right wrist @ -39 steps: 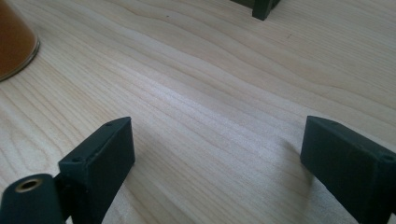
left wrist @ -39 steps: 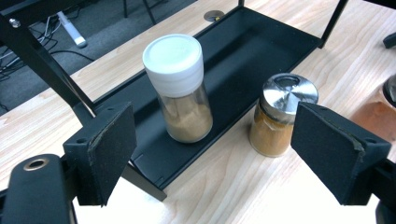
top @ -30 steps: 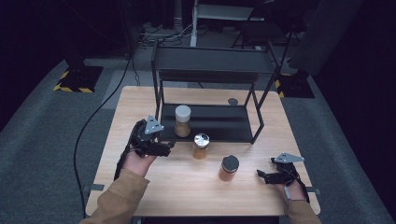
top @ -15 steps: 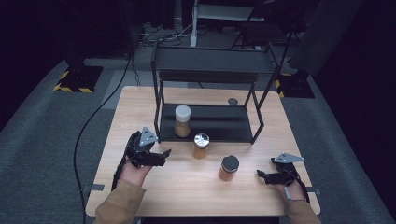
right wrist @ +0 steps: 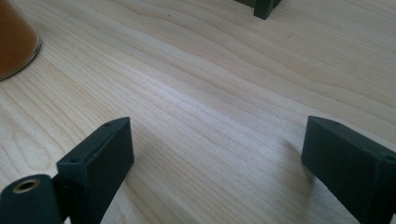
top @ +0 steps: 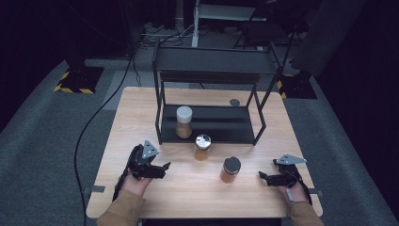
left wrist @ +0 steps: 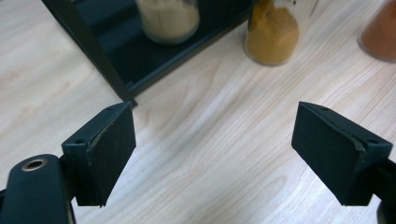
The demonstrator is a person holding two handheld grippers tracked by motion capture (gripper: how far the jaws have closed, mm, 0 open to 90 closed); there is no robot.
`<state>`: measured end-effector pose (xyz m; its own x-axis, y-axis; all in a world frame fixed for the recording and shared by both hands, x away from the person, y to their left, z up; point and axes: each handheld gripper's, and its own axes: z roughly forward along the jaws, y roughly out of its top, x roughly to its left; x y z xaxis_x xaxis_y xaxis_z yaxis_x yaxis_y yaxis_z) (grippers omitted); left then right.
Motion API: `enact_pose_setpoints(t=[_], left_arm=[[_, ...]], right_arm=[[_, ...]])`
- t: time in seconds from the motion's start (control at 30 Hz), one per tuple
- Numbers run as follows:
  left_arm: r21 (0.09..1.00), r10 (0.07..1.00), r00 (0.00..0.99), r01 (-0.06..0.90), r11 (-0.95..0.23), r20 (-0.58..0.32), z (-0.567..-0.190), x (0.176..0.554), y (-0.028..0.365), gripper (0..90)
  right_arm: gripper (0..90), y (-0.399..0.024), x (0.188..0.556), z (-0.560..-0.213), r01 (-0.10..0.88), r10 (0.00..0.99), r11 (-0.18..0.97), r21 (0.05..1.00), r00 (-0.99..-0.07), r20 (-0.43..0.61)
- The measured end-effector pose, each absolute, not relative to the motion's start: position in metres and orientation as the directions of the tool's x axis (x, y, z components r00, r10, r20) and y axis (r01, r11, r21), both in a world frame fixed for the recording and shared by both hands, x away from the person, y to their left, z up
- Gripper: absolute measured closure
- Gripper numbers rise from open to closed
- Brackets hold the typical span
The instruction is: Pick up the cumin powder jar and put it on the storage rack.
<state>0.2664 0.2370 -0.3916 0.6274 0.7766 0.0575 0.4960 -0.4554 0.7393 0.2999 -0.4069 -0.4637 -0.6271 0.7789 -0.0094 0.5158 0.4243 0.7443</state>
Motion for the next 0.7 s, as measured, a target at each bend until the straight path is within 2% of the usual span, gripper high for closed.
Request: enact_pose_setpoints(t=[0.7], left_arm=[[0.669, 0.772, 0.635, 0.562, -0.486, 0.027, -0.424, 0.275, 0.229, 13.3]], right_arm=[[8.7, -0.407, 0.3, -0.464, 0.516, 0.778, 0.425, 0.744, -0.628, -0.009]])
